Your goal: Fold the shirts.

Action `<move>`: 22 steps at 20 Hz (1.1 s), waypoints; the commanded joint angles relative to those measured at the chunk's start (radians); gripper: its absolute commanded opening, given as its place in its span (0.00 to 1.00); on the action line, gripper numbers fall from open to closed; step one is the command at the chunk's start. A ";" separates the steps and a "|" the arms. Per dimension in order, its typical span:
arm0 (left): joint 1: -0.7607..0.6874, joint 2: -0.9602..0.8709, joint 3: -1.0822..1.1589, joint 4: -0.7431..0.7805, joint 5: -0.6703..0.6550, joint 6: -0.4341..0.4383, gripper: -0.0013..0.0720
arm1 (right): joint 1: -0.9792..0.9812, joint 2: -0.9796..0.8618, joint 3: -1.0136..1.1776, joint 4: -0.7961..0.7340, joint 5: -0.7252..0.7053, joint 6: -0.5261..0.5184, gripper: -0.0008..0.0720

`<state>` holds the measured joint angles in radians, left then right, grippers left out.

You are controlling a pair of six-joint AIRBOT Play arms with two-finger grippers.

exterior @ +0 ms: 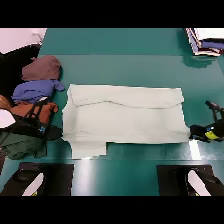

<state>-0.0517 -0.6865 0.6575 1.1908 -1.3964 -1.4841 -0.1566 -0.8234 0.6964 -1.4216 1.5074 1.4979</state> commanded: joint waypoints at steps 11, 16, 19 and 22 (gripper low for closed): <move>0.000 -0.593 0.461 -0.006 0.406 0.122 0.05 | 0.185 -0.499 0.556 -0.018 -0.124 0.050 0.03; 0.000 -0.830 0.665 -0.006 0.441 0.127 0.05 | 0.185 -0.707 0.750 -0.010 -0.137 0.050 0.03; 0.000 -0.851 0.712 -0.006 0.496 0.125 0.05 | 0.182 -0.796 0.838 0.022 -0.135 0.041 0.08; 0.000 -0.849 0.750 -0.010 0.465 0.098 0.74 | 0.137 -0.837 0.892 0.200 -0.135 -0.027 0.44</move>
<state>-0.0498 -1.5143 1.3605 1.1851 -0.9264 -1.3636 0.0082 -1.6051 1.5253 -1.3575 1.3731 1.5223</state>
